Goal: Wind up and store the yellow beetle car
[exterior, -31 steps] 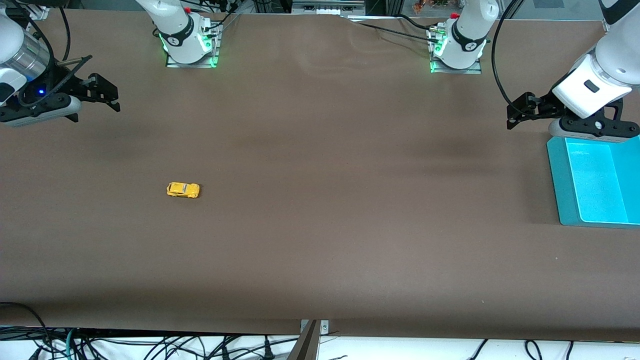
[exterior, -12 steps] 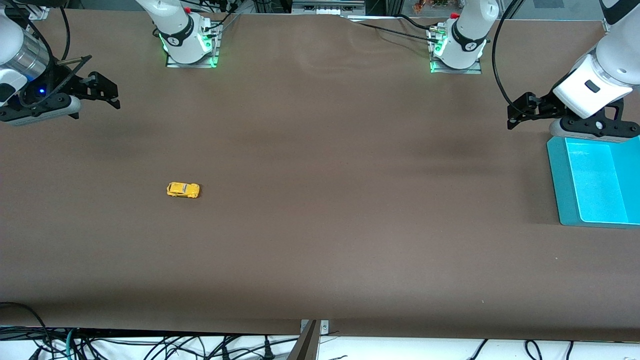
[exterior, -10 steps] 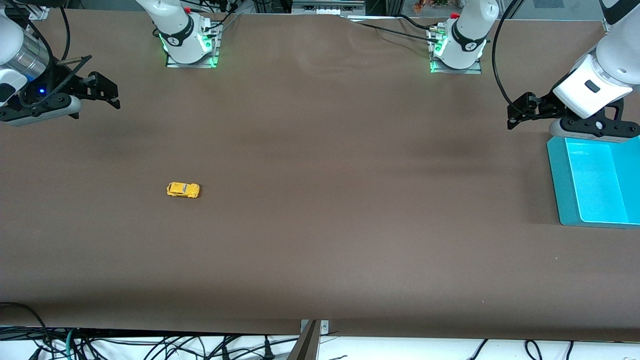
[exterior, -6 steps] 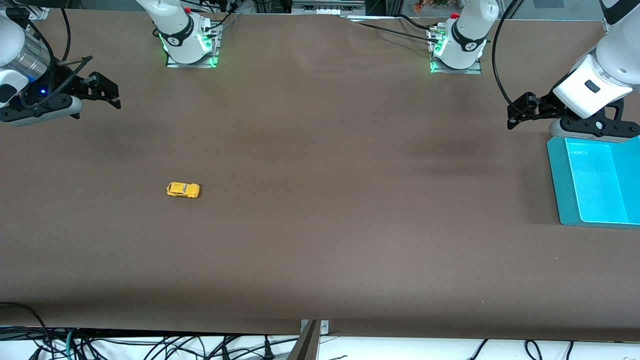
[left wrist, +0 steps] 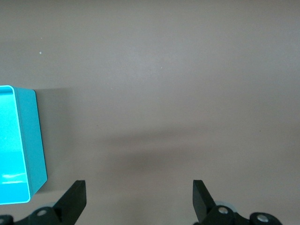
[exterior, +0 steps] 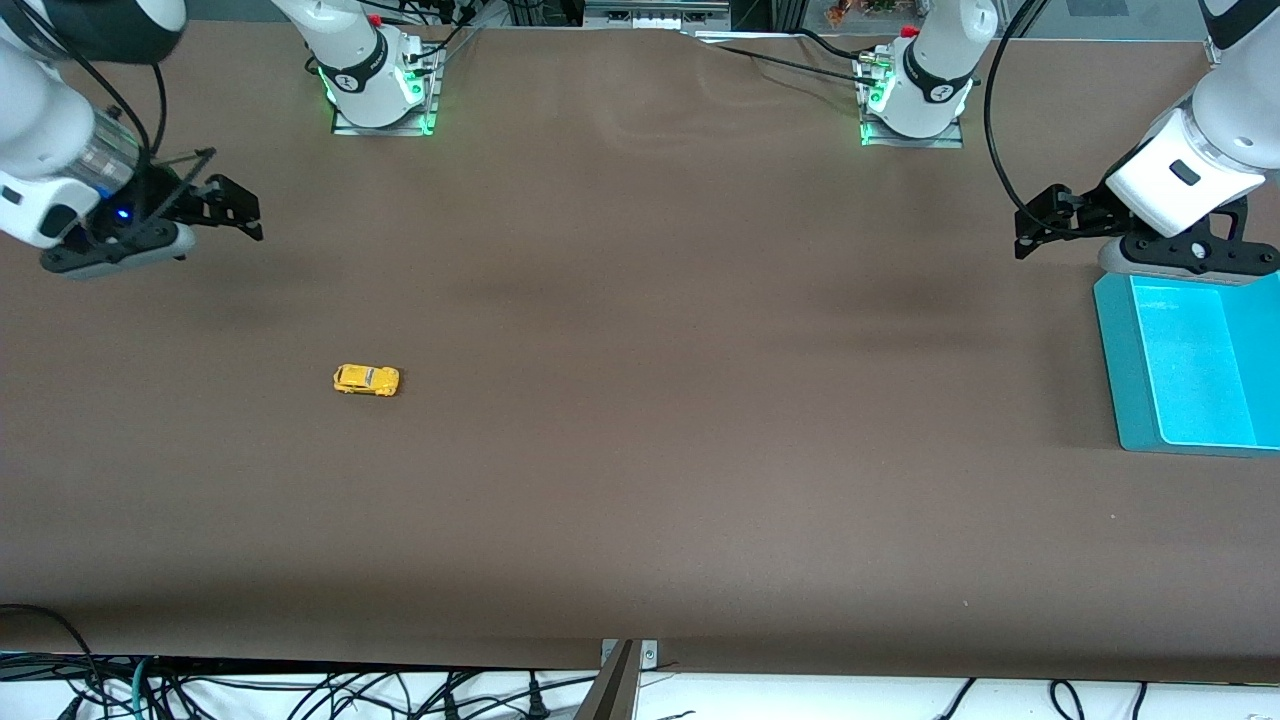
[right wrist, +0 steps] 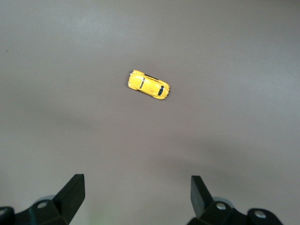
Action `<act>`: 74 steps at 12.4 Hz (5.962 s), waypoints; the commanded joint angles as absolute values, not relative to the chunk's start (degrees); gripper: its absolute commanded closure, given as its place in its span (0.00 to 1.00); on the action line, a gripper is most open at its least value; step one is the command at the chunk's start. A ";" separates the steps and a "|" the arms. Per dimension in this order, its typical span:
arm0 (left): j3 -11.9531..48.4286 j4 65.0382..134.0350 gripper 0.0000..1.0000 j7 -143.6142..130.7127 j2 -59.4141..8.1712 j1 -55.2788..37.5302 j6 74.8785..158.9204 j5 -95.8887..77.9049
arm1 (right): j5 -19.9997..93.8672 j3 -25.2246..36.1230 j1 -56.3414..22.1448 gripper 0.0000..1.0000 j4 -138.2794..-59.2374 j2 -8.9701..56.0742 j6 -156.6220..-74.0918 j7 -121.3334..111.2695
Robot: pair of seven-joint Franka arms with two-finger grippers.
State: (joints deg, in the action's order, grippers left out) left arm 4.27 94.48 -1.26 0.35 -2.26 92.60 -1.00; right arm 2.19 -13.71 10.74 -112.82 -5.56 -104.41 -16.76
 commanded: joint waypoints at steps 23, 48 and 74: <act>4.39 93.08 0.00 -0.09 0.17 -1.85 91.05 -1.23 | -0.26 -16.35 11.07 0.55 -124.37 25.58 -152.49 -79.80; 4.48 92.99 0.00 -0.09 0.09 -1.85 91.05 -1.23 | -0.09 -16.61 24.94 0.90 -123.31 31.20 -152.84 -106.94; 4.57 95.96 0.00 0.18 -2.37 -1.85 91.75 -1.93 | -4.03 -24.87 30.33 0.00 -104.85 16.91 -120.16 -94.86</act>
State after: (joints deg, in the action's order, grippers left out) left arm 4.35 94.67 -1.26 -2.58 -2.13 91.79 -1.00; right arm -2.28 -24.32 30.36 -103.89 23.73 -124.01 -99.05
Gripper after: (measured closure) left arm 0.000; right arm 0.000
